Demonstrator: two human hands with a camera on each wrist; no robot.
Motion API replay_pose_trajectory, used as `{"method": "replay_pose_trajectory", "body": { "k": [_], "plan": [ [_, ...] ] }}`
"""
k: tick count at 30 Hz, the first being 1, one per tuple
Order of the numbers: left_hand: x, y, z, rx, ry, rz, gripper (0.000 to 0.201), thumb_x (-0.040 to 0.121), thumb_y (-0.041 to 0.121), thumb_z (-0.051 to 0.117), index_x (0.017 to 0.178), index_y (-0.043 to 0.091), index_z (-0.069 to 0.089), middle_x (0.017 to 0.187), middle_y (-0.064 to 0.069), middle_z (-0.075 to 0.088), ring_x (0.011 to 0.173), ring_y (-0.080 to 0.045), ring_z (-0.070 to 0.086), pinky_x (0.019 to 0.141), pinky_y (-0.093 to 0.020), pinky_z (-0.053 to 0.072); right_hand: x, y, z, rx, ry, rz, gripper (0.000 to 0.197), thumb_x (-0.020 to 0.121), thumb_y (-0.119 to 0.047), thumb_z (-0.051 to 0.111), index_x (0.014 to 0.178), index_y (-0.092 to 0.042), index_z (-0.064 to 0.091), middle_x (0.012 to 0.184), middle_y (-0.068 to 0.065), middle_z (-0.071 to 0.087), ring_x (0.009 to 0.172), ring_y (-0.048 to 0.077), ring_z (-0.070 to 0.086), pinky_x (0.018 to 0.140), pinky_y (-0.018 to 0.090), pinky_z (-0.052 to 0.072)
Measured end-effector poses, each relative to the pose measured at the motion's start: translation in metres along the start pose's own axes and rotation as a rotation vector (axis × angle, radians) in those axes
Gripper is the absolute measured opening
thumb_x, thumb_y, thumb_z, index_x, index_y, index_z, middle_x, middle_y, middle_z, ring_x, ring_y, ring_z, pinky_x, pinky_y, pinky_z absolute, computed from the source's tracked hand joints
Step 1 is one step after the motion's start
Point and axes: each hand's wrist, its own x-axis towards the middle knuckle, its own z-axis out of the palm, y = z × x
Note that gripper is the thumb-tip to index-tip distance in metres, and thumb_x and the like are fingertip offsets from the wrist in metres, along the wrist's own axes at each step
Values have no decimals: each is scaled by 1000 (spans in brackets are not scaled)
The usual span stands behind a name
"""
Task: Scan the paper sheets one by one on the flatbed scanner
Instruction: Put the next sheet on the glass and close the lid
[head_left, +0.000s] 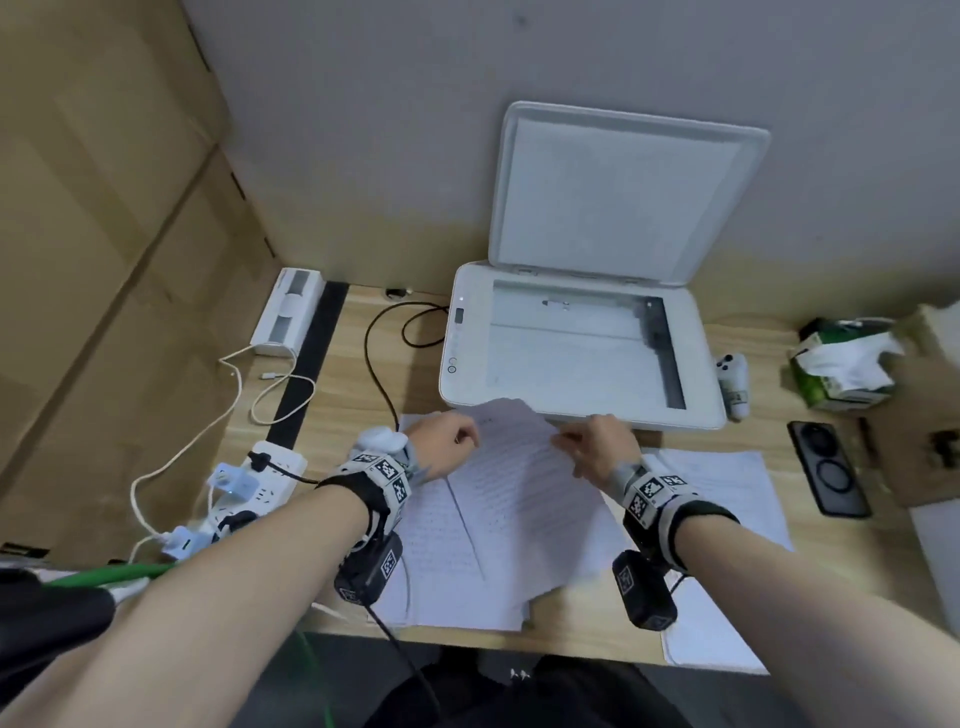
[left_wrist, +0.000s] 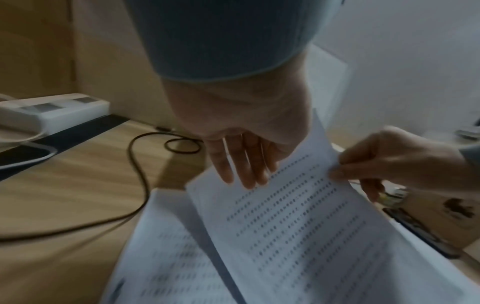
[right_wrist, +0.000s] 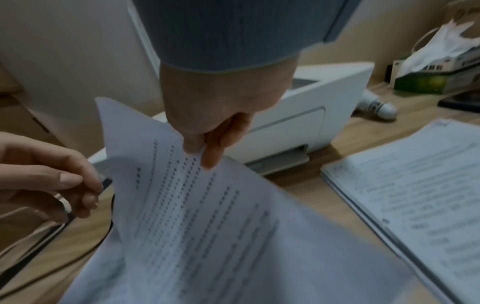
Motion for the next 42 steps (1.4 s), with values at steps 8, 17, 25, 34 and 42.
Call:
{"method": "replay_pose_trajectory", "body": {
  "k": [8, 17, 25, 34, 42],
  "plan": [
    [49, 66, -30, 68, 68, 296, 41, 93, 17, 48, 133, 20, 58, 138, 3, 55, 125, -18, 52, 102, -33, 43, 36, 1, -66, 59, 230, -81, 30, 97, -17, 49, 120, -23, 67, 101, 6, 75, 97, 29, 67, 83, 38, 53],
    [81, 64, 0, 612, -66, 182, 62, 102, 30, 27, 156, 5, 7, 165, -10, -2, 152, -23, 3, 122, -40, 13, 57, 72, -54, -145, 41, -125, 66, 92, -17, 52, 153, -12, 27, 163, 3, 17, 141, 30, 34, 109, 40, 39],
    [133, 69, 2, 555, 9, -64, 64, 103, 33, 15, 154, 3, -10, 162, -12, -19, 151, -25, -13, 123, -40, 2, 96, 91, -34, -176, 108, -29, 64, 103, -45, 10, 159, -17, -3, 166, 1, -10, 153, 18, -8, 124, 37, 2],
    [176, 75, 10, 540, 219, -124, 74, 91, 39, -8, 154, 2, -2, 163, -15, -10, 151, -28, -7, 123, -41, 2, 127, 90, -35, -198, 196, 12, 63, 102, -44, 10, 159, -19, 0, 167, 0, -6, 153, 18, -4, 124, 42, 3],
    [165, 79, 20, 535, 255, -118, 79, 87, 40, -14, 155, 2, 2, 163, -14, -8, 152, -28, -5, 124, -42, 4, 117, 89, -35, -180, 207, 98, 65, 100, -47, 8, 159, -23, -6, 166, -1, -16, 152, 17, -17, 123, 47, -6]
  ]
}}
